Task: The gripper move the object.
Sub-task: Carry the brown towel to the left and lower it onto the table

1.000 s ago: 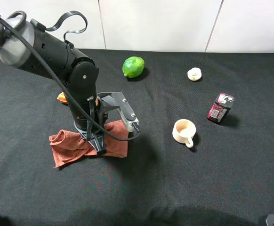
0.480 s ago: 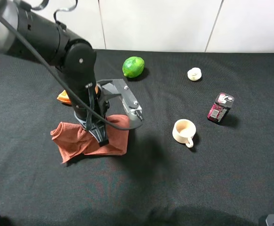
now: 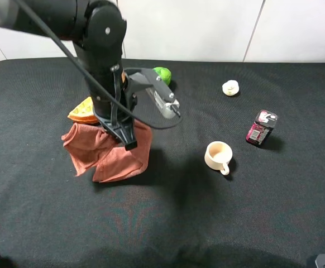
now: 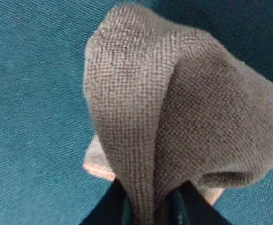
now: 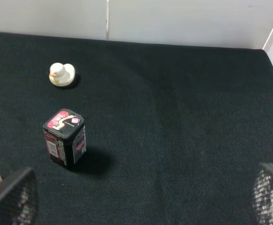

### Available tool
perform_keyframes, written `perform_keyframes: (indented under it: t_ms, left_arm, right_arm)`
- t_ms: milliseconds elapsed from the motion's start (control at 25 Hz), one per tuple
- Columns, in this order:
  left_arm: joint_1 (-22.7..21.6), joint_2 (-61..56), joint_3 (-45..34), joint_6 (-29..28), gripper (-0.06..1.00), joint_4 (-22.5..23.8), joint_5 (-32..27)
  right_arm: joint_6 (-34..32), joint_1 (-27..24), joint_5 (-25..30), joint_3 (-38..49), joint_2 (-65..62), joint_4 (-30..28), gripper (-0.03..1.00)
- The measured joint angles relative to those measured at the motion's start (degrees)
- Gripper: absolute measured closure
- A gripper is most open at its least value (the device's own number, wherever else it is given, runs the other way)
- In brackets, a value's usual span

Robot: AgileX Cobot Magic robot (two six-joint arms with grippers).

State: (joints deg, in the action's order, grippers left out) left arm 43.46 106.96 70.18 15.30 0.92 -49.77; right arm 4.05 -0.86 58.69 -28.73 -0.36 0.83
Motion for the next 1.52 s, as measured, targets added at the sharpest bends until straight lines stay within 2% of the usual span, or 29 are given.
perform_keyframes:
  t_ms: [720, 1120, 1520]
  left_arm:
    - [-0.3, 0.0, 19.8, -4.2, 0.76, 6.5, -14.0]
    - [-5.1, -0.1, 20.8, -9.4, 0.77, 6.6, -16.9]
    - [-8.5, -3.4, 20.8, -9.8, 0.77, 7.0, -15.8]
  right_arm:
    - [0.0, 0.0, 0.0, 0.0, 0.0, 0.0, 0.27]
    - [0.0, 0.0, 0.0, 0.0, 0.0, 0.0, 0.27]
    - [0.0, 0.0, 0.0, 0.0, 0.0, 0.0, 0.27]
